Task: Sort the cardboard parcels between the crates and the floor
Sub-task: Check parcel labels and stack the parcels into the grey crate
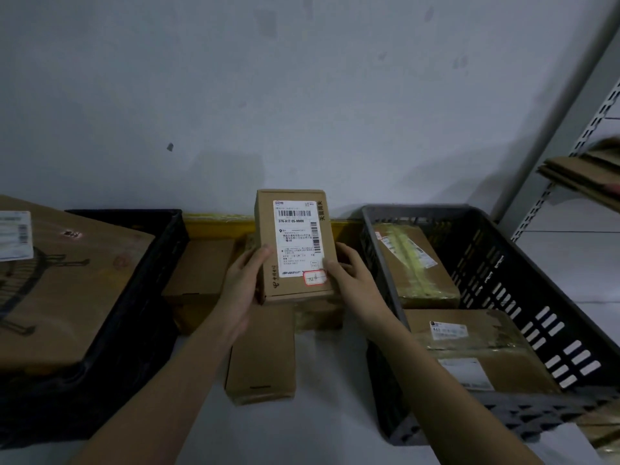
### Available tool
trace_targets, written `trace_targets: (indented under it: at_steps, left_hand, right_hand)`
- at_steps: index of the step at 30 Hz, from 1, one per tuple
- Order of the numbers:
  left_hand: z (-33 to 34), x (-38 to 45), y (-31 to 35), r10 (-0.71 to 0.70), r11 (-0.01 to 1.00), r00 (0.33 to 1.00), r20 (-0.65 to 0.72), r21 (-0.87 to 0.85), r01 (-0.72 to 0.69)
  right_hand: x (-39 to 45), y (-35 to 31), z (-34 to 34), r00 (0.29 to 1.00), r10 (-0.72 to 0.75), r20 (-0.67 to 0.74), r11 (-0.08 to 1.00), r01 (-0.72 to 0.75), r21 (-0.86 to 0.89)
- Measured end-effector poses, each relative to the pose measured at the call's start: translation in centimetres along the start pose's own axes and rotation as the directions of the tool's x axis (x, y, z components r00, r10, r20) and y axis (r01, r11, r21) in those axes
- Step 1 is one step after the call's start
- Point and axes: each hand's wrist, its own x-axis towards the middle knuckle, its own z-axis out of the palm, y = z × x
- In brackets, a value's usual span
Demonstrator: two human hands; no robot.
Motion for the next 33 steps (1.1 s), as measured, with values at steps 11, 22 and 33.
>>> trace_targets:
  at_steps: [11, 22, 33]
  left_hand:
    - [-2.8, 0.5, 1.4, -0.06, 0.99, 0.986, 0.153, 0.133, 0.04]
    - [2.0, 2.5, 1.0, -0.038, 0.995, 0.995, 0.092, 0.096, 0.029]
    - [15.1, 3.5, 0.3, -0.007, 0.981, 0.987, 0.161, 0.19, -0.024]
  right_hand:
    - [0.3, -0.6, 0.3, 0.998, -0.067, -0.002, 0.993, 0.067, -0.098]
    - [-0.5, -1.4, 0.6, 0.952, -0.27, -0.147, 0.708, 0.092, -0.701]
    - [0.0, -0.2, -11.0, 0.894, -0.39, -0.222, 0.562, 0.04, -0.826]
